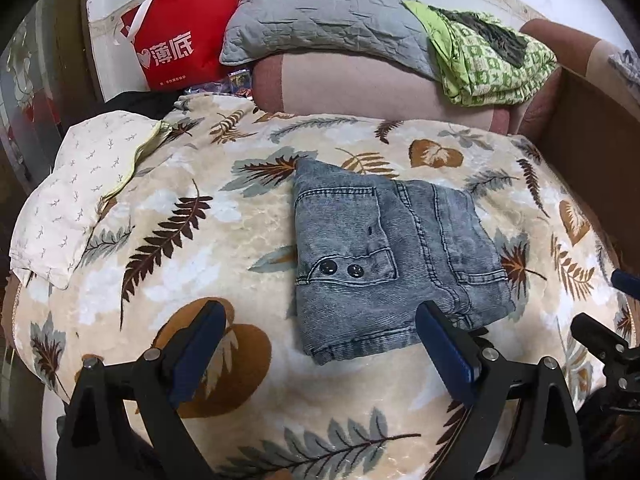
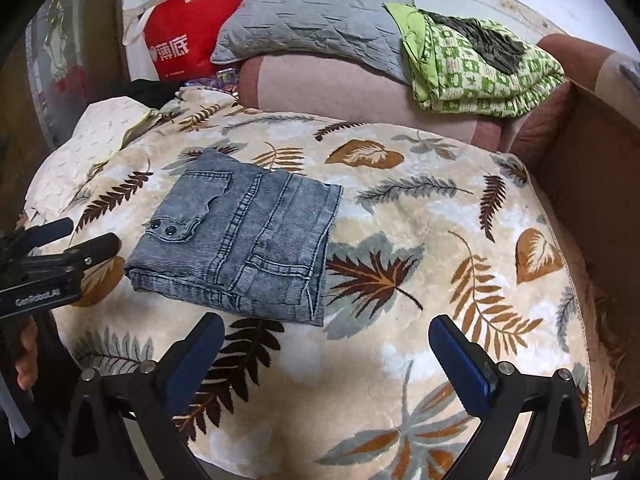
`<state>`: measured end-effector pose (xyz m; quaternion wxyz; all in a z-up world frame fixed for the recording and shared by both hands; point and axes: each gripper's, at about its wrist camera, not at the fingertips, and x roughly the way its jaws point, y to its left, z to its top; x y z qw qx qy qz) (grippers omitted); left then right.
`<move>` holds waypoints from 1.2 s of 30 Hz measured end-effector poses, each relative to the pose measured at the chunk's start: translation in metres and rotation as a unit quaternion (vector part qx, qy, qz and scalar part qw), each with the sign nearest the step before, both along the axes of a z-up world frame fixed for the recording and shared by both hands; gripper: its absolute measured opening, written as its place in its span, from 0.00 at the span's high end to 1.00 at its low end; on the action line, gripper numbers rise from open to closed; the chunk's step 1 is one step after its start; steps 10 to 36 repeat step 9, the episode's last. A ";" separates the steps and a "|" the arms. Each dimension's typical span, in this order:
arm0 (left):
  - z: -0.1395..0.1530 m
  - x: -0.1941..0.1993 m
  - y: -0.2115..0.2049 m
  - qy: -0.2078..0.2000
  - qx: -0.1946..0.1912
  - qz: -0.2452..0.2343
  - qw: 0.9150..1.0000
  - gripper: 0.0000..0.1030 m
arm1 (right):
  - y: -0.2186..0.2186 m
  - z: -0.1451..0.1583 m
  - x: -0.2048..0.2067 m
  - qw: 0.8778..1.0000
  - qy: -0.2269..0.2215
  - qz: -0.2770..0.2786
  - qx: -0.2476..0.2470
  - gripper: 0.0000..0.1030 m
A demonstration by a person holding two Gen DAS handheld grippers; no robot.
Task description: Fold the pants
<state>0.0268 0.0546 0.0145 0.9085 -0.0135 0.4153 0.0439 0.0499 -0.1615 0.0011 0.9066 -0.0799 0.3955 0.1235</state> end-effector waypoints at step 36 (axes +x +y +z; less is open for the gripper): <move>0.000 0.013 -0.006 0.001 -0.014 -0.018 1.000 0.01 | 0.003 -0.002 0.006 1.000 0.004 0.007 -0.007 0.00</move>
